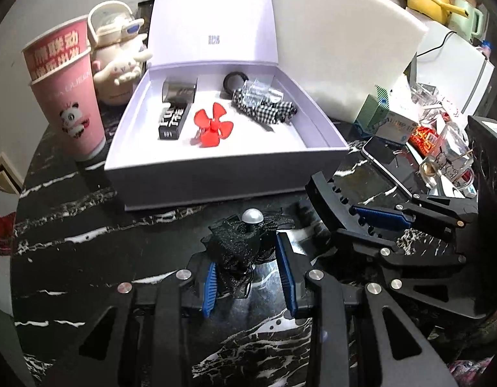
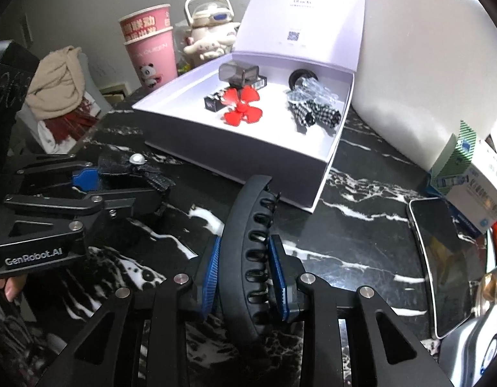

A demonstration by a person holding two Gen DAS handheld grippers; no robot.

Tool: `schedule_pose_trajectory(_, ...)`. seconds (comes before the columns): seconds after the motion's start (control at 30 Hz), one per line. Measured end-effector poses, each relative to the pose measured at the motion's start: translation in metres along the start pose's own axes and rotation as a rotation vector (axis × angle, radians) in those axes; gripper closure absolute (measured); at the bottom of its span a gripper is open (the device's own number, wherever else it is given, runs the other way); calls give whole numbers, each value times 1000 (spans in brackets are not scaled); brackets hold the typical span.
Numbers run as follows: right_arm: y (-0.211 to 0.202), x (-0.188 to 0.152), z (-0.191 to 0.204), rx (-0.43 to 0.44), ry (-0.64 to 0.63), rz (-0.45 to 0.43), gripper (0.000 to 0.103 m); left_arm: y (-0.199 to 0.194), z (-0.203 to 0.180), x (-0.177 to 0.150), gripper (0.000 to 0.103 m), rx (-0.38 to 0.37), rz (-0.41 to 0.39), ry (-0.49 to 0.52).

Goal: Organize rigid objects
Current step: 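Carry the lace scrunchie and claw clip over the lavender gift box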

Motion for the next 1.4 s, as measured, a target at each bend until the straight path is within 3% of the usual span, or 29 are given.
schedule_pose_trajectory(0.73,-43,48,-2,-21,-52,-121,73,-34,-3,53,71,13,-112,37)
schedule_pose_trajectory(1.4,-27,100,-21,-17,-96,-141,73,-9,16,105,71,16,-92,26)
Point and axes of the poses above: each gripper's, at about its wrist camera, not at the fingertips, and y roughly the way its jaws point, z to its left, x to its top, the point moved 7 cm from there along y, roughly the way its jaws point, and after that the axes turned 7 degrees about z, right-handed, at the moved point
